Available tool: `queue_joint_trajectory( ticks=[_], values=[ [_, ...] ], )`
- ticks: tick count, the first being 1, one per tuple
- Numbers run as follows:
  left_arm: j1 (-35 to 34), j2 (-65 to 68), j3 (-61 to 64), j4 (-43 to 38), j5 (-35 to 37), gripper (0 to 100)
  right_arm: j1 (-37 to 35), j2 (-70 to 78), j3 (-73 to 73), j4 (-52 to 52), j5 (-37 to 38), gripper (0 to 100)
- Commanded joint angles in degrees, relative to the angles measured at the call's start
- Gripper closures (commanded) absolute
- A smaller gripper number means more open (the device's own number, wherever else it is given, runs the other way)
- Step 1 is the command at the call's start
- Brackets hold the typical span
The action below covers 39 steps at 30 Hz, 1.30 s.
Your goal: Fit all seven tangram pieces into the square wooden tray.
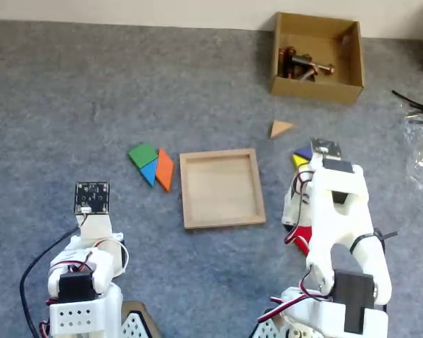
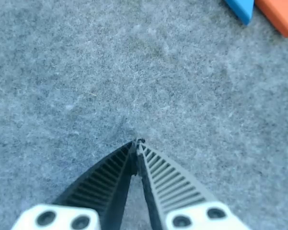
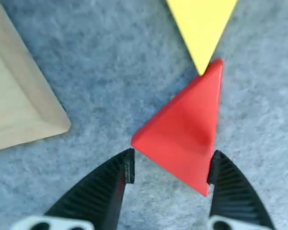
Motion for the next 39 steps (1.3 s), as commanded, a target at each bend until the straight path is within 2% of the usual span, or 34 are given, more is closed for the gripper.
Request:
queue_joint_trajectory(
  ticks=[1, 11, 18, 24, 39],
  values=[
    [-0.5, 0.4, 1.2, 0.4, 0.1, 100, 0.7, -0.5, 0.0, -1.0, -2.2, 75.6],
    [-0.5, 0.4, 1.2, 0.4, 0.1, 100, 0.7, -0.2, 0.1, -1.0, -3.2, 75.5],
    [-0.5, 0.4, 1.2, 0.4, 0.1, 100, 0.2, -0.2, 2.5, -0.7, -3.1, 65.1],
    [-0.5, 0.4, 1.2, 0.4, 0.1, 100, -4.6, -0.2, 3.5, -1.1, -3.0, 65.1],
    [-0.5, 0.4, 1.2, 0.4, 0.1, 100, -4.1, -0.2, 8.7, -10.8, -3.0, 65.0]
  ],
)
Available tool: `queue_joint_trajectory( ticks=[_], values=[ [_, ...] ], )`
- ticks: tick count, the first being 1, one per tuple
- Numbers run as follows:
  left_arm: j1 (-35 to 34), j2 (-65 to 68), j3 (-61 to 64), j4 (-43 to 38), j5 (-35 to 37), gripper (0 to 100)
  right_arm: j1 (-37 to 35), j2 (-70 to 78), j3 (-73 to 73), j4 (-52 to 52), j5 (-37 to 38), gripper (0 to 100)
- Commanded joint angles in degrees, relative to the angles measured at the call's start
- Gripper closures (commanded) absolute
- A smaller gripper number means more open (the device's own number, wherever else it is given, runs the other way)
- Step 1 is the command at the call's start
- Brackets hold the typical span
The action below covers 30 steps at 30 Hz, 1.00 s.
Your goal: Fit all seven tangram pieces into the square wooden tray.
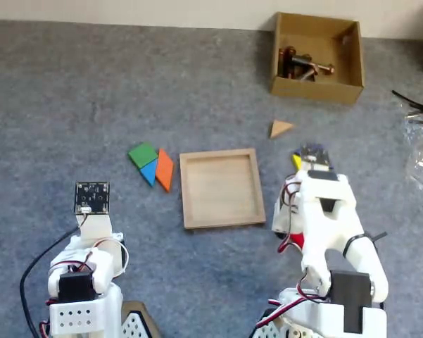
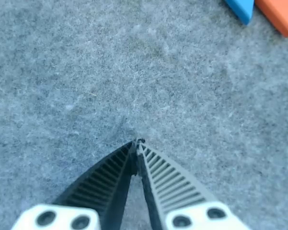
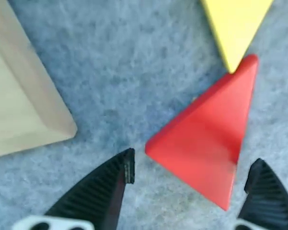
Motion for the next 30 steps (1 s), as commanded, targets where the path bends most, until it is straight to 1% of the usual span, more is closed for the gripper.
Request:
queue_joint_trajectory(
  ticks=[1, 8, 12, 30],
  values=[
    [-0.5, 0.4, 1.2, 0.4, 0.1, 100, 0.0, -0.2, 0.8, -1.7, -0.1, 65.0],
    [-0.5, 0.4, 1.2, 0.4, 0.1, 100, 3.6, -0.2, 0.8, -2.1, 0.3, 65.0],
    [-0.5, 0.4, 1.2, 0.4, 0.1, 100, 3.6, -0.2, 1.1, -5.1, 4.0, 65.0],
    [-0.5, 0.4, 1.2, 0.4, 0.1, 100, 3.4, -0.2, 1.3, -6.0, 4.3, 65.2]
  ],
)
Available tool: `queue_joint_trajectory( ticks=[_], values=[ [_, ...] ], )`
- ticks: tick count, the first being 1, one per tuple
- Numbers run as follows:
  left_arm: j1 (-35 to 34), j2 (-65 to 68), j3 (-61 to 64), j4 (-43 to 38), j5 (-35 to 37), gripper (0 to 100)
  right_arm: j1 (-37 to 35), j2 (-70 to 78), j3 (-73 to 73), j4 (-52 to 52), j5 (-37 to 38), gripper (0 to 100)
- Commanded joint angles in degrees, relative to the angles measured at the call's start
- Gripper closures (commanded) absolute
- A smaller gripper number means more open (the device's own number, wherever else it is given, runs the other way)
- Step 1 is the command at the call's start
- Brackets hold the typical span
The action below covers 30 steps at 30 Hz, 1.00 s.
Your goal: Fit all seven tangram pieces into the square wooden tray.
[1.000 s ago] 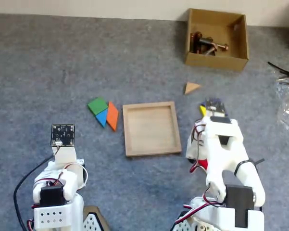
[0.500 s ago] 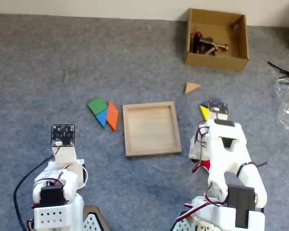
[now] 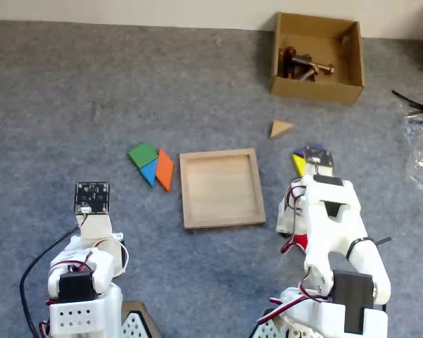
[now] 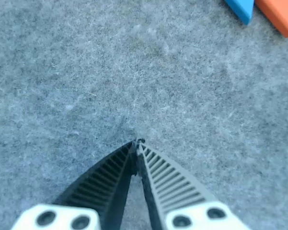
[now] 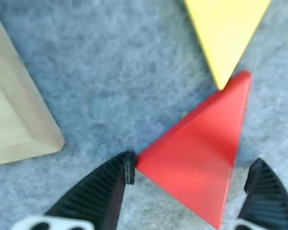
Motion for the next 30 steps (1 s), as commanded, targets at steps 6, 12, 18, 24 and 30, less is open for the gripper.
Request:
queue_joint_trajectory(
  ticks=[6, 12, 18, 24, 30],
  values=[
    [-0.5, 0.4, 1.2, 0.4, 0.1, 100, 0.7, -0.2, -0.3, -3.0, 0.5, 65.2],
    [-0.5, 0.4, 1.2, 0.4, 0.1, 100, 0.7, -0.2, -0.3, -2.9, 0.3, 67.6],
    [-0.5, 0.4, 1.2, 0.4, 0.1, 100, 0.7, -0.2, 1.0, -3.0, 0.3, 73.1],
    [-0.5, 0.4, 1.2, 0.4, 0.1, 100, 0.7, -0.2, 1.3, -3.0, 0.3, 73.2],
    [-0.5, 0.4, 1.2, 0.4, 0.1, 100, 0.7, -0.7, 1.3, -3.0, 0.5, 81.6]
  ],
)
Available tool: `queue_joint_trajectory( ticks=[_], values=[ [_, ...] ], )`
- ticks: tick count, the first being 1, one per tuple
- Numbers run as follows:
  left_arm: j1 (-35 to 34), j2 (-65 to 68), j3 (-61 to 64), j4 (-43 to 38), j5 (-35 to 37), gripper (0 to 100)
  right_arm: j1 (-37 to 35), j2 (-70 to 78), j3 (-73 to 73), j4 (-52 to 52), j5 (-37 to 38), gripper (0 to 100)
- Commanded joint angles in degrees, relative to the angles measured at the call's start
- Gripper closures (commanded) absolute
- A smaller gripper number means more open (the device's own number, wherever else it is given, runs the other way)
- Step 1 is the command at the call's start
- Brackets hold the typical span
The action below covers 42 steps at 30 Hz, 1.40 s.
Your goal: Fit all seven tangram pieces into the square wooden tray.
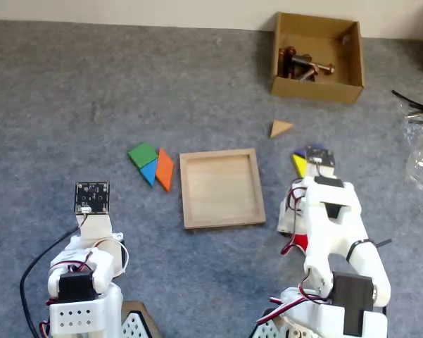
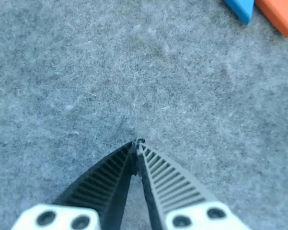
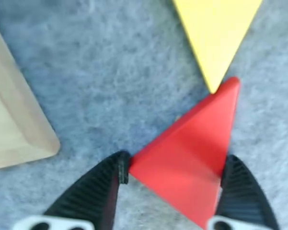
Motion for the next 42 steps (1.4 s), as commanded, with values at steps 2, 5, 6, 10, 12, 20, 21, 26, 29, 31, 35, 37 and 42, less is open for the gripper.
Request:
queue_joint_trajectory(
  ticks=[2, 5, 6, 10, 12, 20, 21, 26, 29, 31, 35, 37, 42],
  values=[
    [-0.5, 0.4, 1.2, 0.4, 0.1, 100, 0.3, -0.5, 0.4, -1.5, 0.6, 83.0],
    [-0.5, 0.4, 1.2, 0.4, 0.1, 100, 0.3, -0.5, 0.4, -1.5, 0.6, 83.6],
    [-0.5, 0.4, 1.2, 0.4, 0.1, 100, 0.3, -0.5, 0.4, -1.5, 0.7, 83.6],
    [-0.5, 0.4, 1.2, 0.4, 0.1, 100, 0.3, -0.6, 0.1, -1.4, 0.7, 83.6],
    [-0.5, 0.4, 1.2, 0.4, 0.1, 100, 0.2, -0.6, 0.1, -1.2, 1.1, 83.6],
    [-0.5, 0.4, 1.2, 0.4, 0.1, 100, 0.2, -0.6, 0.0, -1.1, 6.9, 83.6],
    [-0.5, 0.4, 1.2, 0.4, 0.1, 100, 0.3, -0.6, 0.0, -1.1, 6.9, 83.6],
    [-0.5, 0.4, 1.2, 0.4, 0.1, 100, 0.3, -0.6, 0.0, -1.1, 7.1, 83.6],
    [-0.5, 0.4, 1.2, 0.4, 0.1, 100, 0.2, -0.7, -0.1, -1.1, 11.0, 83.6],
    [-0.5, 0.4, 1.2, 0.4, 0.1, 100, 0.2, -0.7, -0.1, -1.1, 14.8, 83.6],
    [-0.5, 0.4, 1.2, 0.4, 0.1, 100, 0.2, -0.7, -0.1, -1.1, 20.0, 83.6],
    [-0.5, 0.4, 1.2, 0.4, 0.1, 100, 0.2, -0.7, -0.2, -1.1, 22.7, 83.6],
    [-0.5, 0.4, 1.2, 0.4, 0.1, 100, 0.3, -1.8, -0.3, -1.1, 27.4, 83.6]
  ],
)
